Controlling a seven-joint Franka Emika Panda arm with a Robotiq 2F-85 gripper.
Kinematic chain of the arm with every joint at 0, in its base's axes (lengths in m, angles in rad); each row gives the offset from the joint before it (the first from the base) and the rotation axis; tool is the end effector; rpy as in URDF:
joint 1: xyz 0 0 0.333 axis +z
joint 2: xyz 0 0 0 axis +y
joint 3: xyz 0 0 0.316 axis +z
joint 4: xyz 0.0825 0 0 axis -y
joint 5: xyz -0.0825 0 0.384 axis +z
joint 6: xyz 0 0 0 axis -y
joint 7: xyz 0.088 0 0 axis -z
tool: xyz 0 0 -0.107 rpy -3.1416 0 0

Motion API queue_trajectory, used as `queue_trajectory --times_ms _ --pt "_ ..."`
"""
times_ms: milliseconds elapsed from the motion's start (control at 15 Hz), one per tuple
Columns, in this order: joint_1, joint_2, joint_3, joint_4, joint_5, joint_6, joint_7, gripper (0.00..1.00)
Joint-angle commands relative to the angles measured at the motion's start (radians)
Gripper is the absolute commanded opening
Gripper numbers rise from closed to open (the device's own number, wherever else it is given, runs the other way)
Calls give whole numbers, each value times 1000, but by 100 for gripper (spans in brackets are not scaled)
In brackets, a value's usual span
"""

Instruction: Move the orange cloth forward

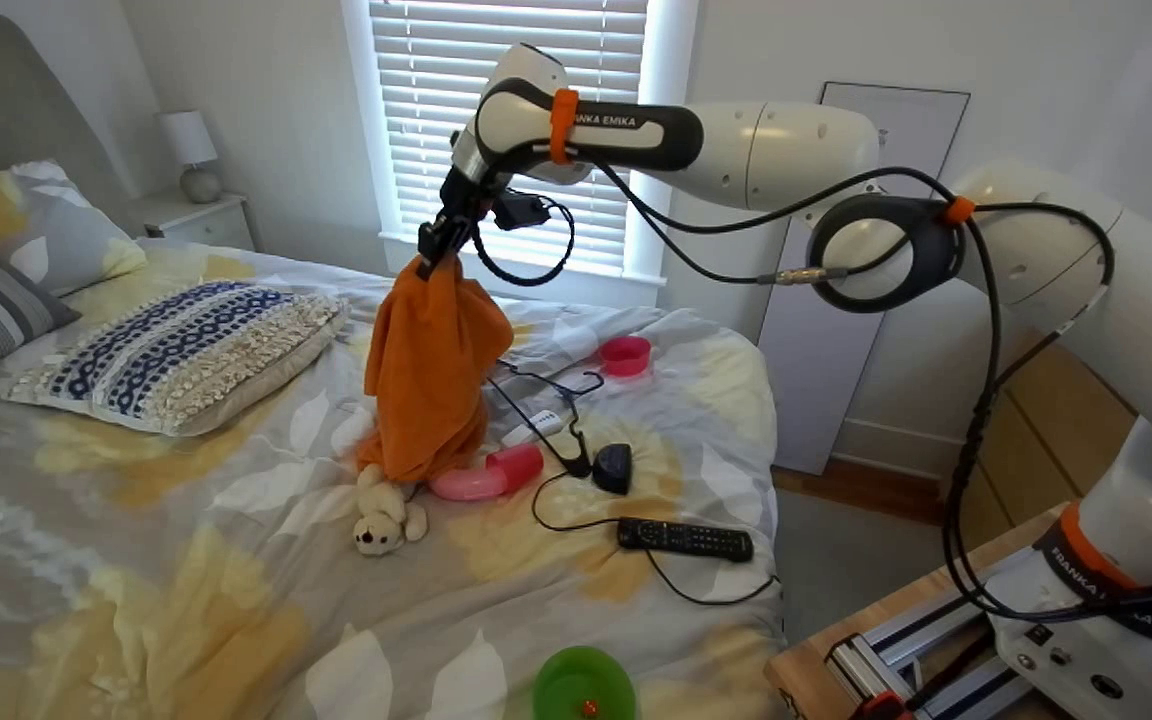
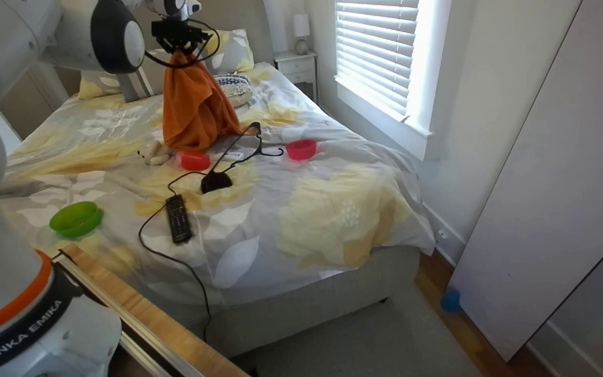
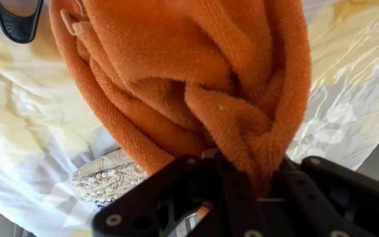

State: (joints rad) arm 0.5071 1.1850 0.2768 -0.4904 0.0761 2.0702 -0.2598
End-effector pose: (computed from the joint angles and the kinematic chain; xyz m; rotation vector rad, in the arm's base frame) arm 0.6862 0.4783 0.3641 -2.4987 -1.0522 -0.4717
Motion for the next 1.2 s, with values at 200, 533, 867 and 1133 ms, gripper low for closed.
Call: queue_trajectory --times_ms 200,533,867,1133 --pt "33 98 -4 120 22 -29 15 45" --pt "-3 23 3 22 38 60 17 83" --pt "-12 -47 52 -1 135 -117 164 100" --pt "35 -95 54 -1 171 -227 384 100"
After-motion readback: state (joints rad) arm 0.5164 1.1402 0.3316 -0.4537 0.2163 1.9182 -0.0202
